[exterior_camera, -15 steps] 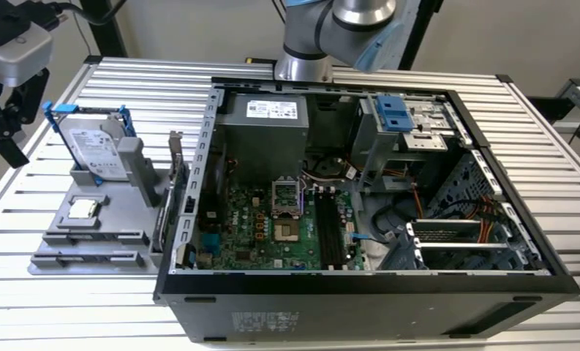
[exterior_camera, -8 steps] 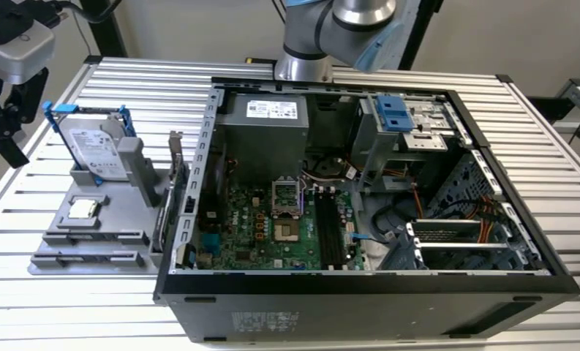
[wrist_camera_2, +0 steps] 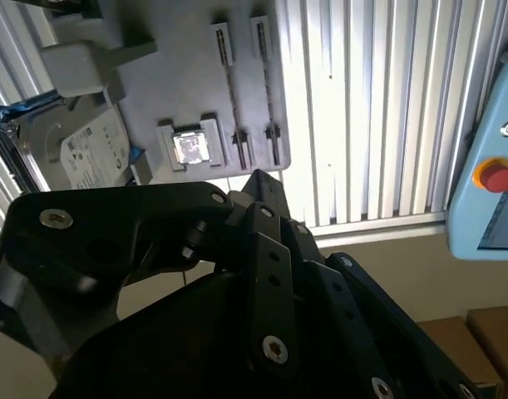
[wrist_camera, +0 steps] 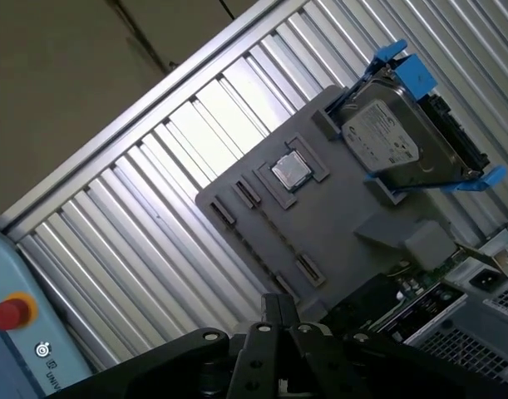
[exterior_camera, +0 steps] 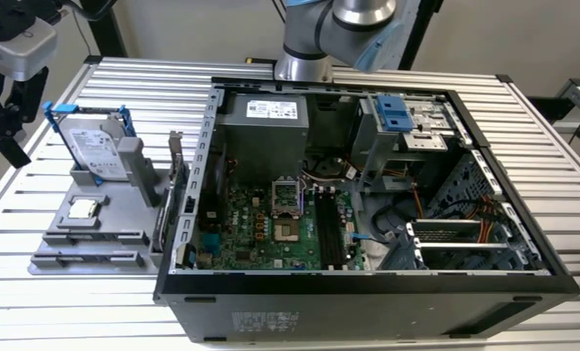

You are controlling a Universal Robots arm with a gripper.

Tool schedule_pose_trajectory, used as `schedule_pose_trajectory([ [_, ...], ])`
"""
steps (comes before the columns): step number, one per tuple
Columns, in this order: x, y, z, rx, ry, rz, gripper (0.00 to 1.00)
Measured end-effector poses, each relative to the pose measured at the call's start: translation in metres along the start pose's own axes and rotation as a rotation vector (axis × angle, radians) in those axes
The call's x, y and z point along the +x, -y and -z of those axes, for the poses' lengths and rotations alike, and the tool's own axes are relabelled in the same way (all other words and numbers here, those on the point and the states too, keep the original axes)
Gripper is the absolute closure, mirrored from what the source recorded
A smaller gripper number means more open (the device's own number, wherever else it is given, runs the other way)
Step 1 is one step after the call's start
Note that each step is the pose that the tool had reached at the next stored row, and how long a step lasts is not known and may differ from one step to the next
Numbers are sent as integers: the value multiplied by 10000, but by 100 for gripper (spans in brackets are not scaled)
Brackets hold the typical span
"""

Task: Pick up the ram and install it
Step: 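Pick up the ram and move it above insertion slot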

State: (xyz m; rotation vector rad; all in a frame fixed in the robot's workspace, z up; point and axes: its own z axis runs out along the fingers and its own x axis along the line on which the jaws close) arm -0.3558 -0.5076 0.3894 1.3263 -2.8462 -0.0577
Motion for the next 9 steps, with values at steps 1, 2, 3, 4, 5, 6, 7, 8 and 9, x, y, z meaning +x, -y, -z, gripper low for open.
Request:
schedule_pose_trajectory([
  [1,0,0,0,1,0,42,100],
  [2,0,0,0,0,-2,83,100],
  [3,0,-1,0,0,-4,121,100],
  [4,1,-1,1,0,-6,160,100],
  [5,1,-1,1,-1,-8,194,100],
  [6,1,-1,1,-2,-9,227,100],
  [7,1,-1,1,-3,-10,261,100],
  [8,1,-1,0,-3,-10,296,100],
  [9,1,-1,0,-3,-11,332,100],
])
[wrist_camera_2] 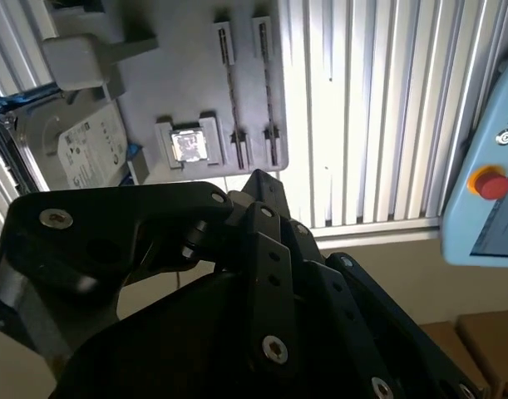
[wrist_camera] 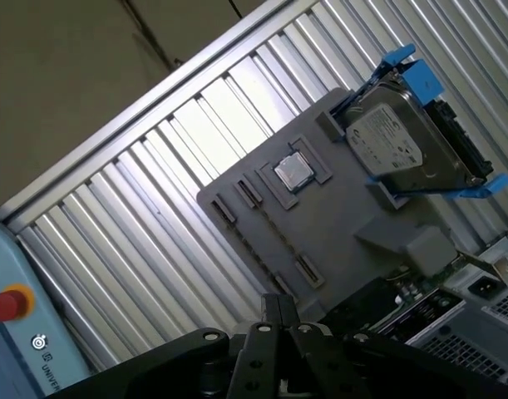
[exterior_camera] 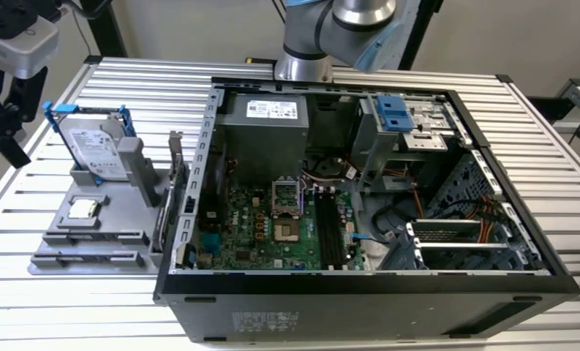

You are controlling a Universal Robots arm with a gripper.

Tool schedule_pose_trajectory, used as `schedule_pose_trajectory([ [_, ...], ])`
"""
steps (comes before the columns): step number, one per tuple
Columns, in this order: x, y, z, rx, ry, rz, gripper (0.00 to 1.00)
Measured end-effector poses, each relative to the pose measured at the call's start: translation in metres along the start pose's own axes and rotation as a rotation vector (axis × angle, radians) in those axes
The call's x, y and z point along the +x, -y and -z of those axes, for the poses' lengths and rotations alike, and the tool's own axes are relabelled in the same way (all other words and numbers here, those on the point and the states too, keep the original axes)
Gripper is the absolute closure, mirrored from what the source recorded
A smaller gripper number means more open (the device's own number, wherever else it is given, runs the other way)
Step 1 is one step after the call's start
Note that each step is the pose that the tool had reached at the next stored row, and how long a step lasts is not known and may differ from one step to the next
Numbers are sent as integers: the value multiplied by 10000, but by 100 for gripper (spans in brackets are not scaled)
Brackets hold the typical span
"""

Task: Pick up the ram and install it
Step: 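Pick up the ram and move it above insertion slot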

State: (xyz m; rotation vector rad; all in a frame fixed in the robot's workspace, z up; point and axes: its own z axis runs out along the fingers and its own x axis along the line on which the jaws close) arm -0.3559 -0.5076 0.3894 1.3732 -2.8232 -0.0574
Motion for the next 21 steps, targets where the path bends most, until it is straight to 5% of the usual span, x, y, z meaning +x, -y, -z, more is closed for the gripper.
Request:
schedule_pose_trajectory([
  [5,-1,0,1,5,-1,195,100],
  [9,0,1,1,120,82,430,100],
  [12,-1,1,1,130,87,660,100],
  [21,-1,0,0,141,86,2014,100],
])
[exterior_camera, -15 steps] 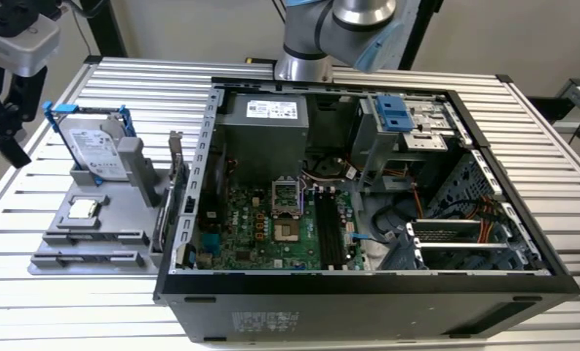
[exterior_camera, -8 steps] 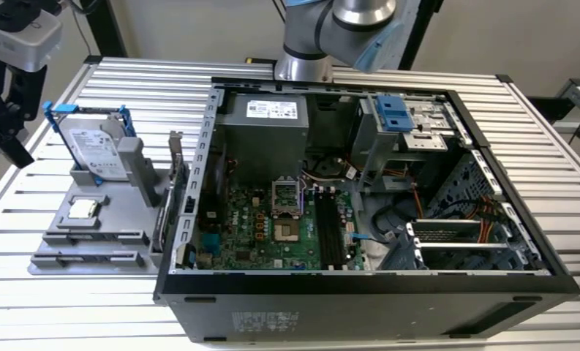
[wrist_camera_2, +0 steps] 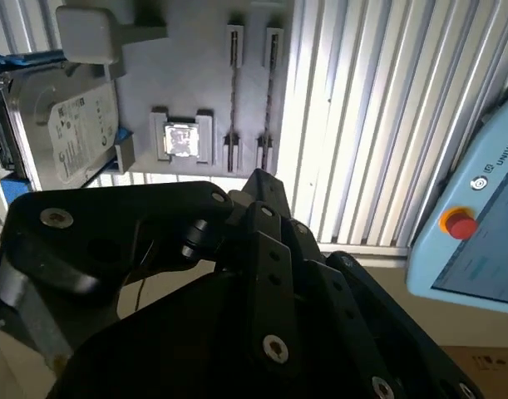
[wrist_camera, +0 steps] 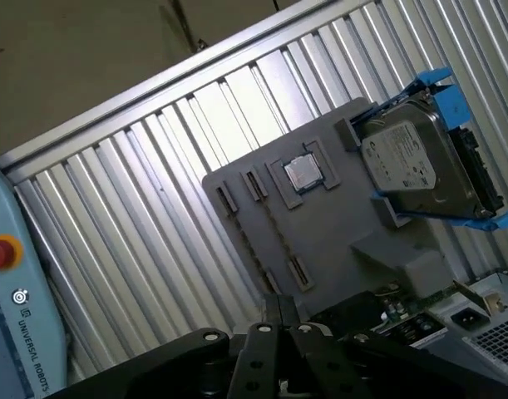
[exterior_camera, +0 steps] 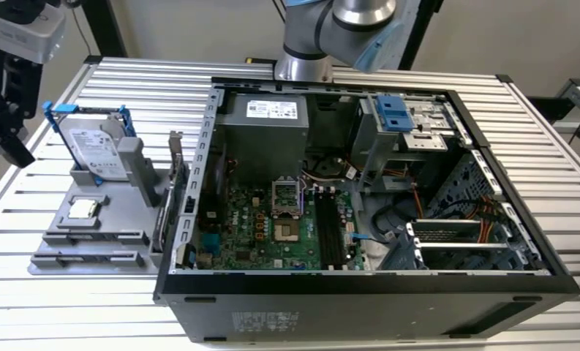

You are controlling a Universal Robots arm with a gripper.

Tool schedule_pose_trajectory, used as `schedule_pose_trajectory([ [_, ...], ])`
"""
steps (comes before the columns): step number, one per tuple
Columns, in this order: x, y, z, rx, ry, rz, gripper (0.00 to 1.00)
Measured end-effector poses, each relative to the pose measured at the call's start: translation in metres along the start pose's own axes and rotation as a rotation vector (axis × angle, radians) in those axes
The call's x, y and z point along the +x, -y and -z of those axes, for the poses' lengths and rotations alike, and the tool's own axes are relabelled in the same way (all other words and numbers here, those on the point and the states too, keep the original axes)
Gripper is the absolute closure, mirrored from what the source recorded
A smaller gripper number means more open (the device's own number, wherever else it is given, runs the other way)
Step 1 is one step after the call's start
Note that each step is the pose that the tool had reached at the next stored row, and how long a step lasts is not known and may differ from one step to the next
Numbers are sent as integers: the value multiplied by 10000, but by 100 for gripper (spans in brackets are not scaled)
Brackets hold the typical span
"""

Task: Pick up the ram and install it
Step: 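Pick up the ram and move it above insertion slot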

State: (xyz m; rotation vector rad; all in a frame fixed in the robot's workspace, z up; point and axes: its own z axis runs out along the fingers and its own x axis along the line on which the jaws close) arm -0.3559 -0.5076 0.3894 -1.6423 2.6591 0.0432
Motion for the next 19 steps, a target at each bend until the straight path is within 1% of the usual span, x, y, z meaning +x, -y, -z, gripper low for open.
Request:
schedule_pose_trajectory([
  [4,0,-1,0,-2,3,637,100],
  [15,0,-1,0,-51,-22,2402,100],
  [19,0,-1,0,-72,-33,3127,100],
])
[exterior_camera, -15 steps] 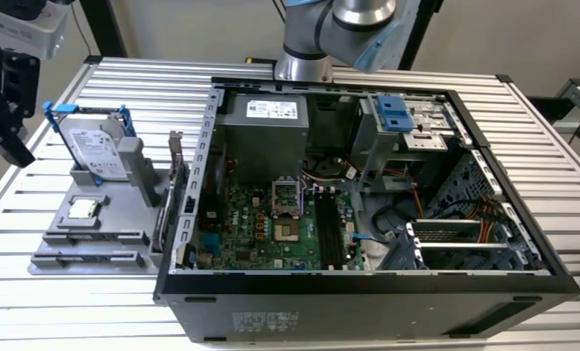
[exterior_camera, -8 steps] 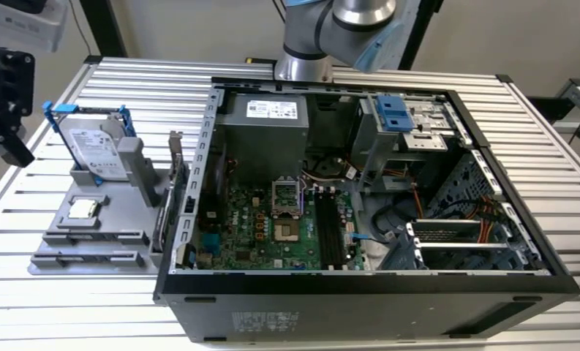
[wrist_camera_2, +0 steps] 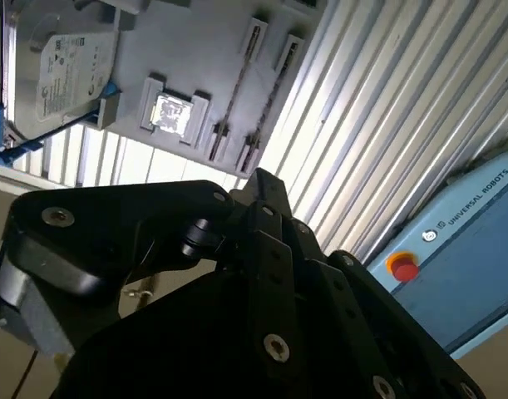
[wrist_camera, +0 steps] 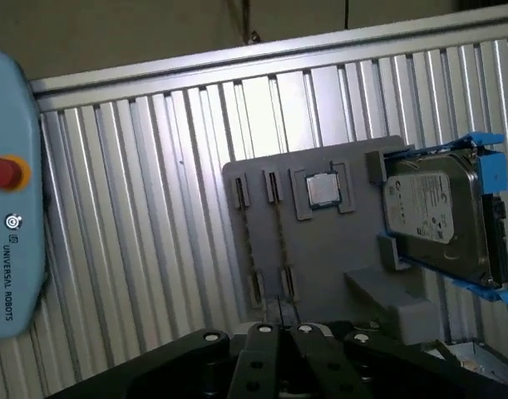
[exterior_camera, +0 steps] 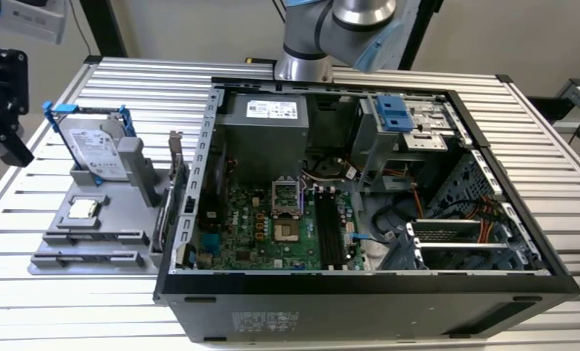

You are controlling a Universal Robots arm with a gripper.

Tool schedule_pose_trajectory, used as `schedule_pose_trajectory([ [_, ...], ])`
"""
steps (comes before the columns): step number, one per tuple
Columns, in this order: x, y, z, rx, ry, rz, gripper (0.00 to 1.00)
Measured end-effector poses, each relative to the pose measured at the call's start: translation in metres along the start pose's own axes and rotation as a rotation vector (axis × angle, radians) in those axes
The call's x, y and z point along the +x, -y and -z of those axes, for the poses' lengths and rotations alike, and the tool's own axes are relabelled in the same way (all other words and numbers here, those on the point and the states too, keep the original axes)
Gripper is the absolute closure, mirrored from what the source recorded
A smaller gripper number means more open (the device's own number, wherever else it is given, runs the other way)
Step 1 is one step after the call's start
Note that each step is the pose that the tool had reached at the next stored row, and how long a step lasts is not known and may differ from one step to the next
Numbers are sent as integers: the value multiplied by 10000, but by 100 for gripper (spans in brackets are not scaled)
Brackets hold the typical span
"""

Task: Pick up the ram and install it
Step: 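Pick up the ram and move it above insertion slot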

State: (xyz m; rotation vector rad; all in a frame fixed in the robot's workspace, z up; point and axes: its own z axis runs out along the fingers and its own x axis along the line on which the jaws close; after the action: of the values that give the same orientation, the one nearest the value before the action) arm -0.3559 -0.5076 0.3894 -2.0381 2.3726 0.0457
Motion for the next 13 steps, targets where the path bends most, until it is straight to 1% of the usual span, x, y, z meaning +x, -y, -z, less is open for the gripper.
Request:
schedule_pose_trajectory([
  [13,0,0,-1,-64,-31,2345,100],
])
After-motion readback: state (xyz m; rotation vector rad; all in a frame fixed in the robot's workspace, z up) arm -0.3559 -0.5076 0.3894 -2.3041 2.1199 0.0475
